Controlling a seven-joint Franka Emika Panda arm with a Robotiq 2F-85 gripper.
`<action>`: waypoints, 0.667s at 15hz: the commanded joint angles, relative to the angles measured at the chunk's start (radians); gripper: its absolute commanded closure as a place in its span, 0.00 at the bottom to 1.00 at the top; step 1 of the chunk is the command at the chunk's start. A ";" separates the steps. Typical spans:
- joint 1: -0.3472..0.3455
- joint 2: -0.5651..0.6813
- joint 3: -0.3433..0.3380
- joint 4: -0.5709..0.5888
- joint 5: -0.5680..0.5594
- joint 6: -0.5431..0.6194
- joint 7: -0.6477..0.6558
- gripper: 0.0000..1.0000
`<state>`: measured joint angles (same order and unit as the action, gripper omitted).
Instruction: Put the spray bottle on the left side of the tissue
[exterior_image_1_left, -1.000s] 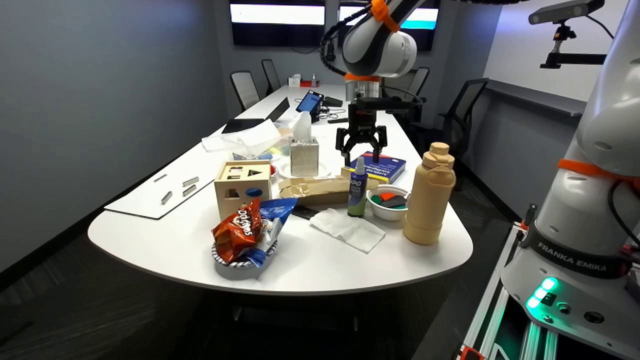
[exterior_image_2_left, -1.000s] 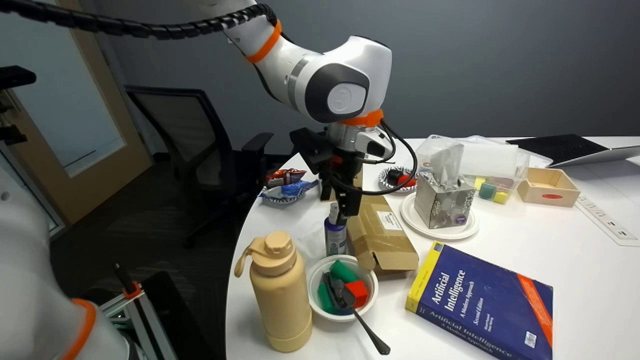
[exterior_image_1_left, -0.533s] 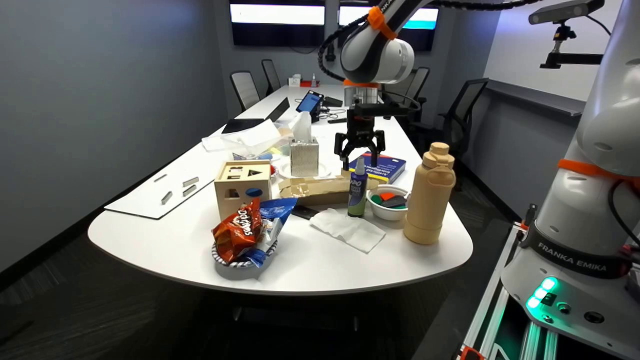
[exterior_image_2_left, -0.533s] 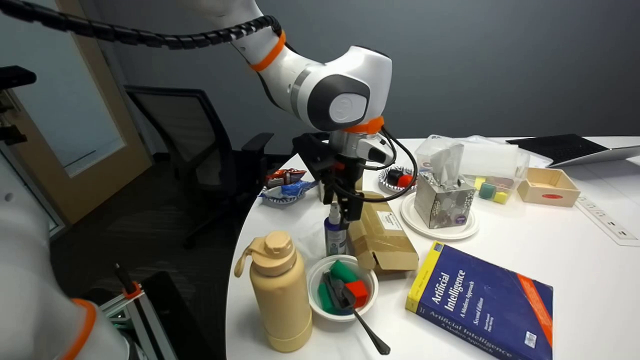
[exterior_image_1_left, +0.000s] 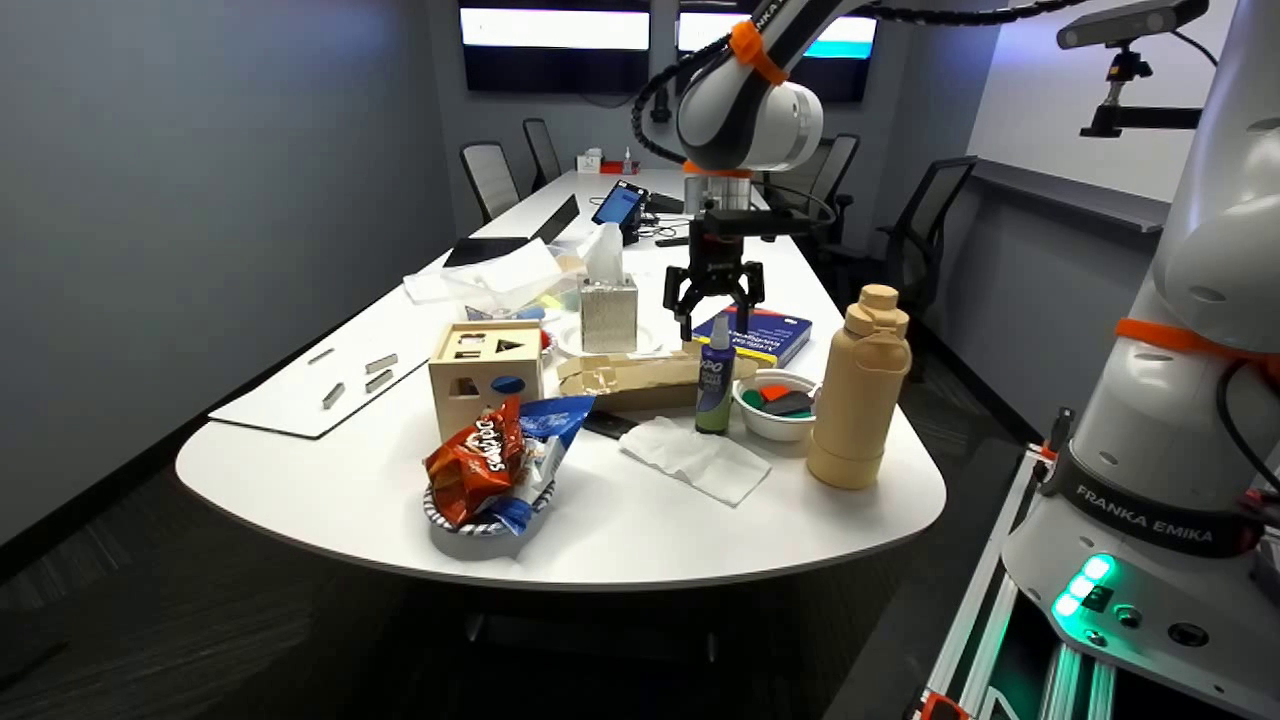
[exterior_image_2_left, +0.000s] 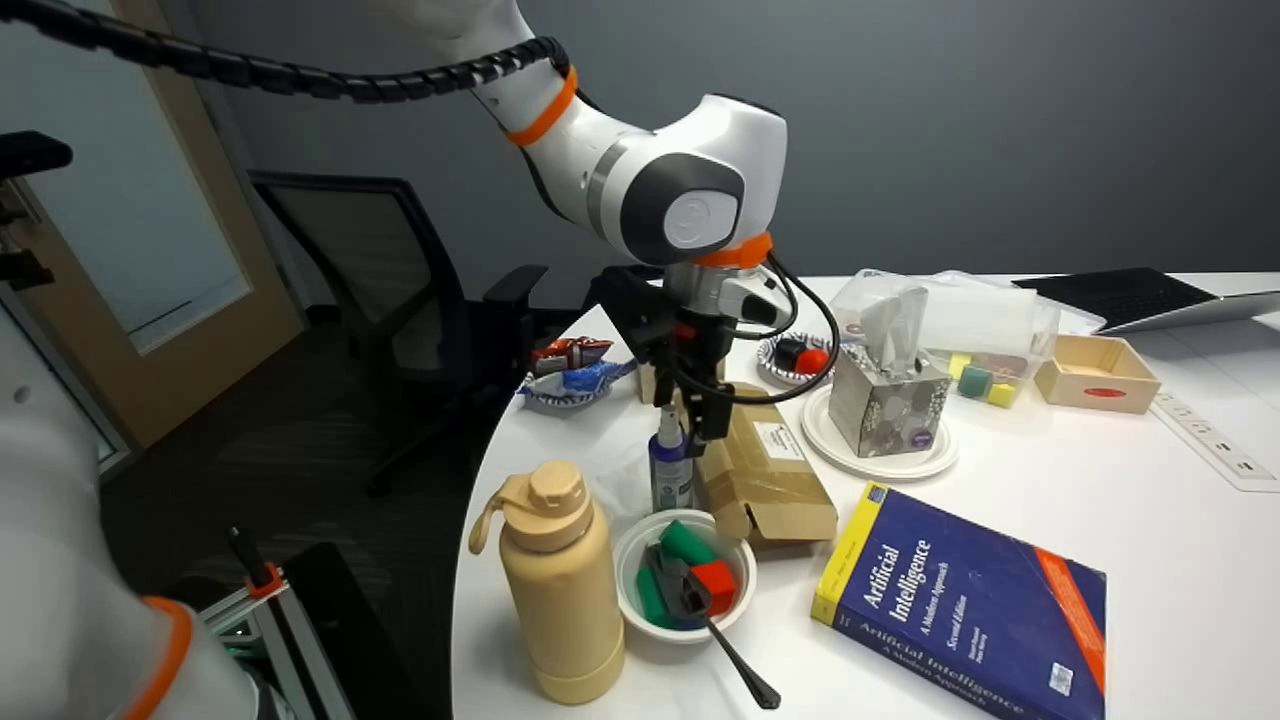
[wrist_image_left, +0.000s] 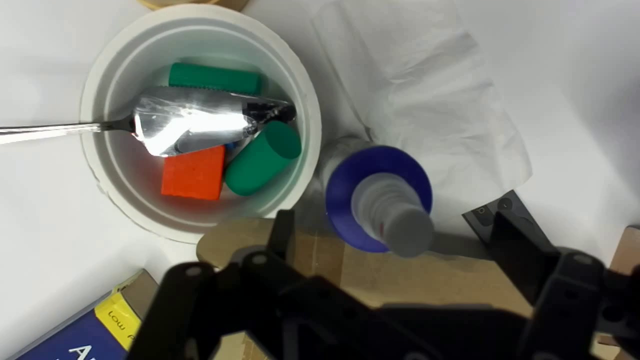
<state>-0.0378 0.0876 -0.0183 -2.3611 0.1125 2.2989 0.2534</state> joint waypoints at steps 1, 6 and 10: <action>0.005 0.014 -0.006 0.022 0.012 0.002 -0.012 0.00; 0.004 0.018 -0.007 0.022 0.011 -0.003 -0.012 0.00; 0.002 0.016 -0.009 0.018 0.013 -0.004 -0.012 0.00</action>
<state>-0.0379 0.0998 -0.0203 -2.3537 0.1125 2.2989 0.2534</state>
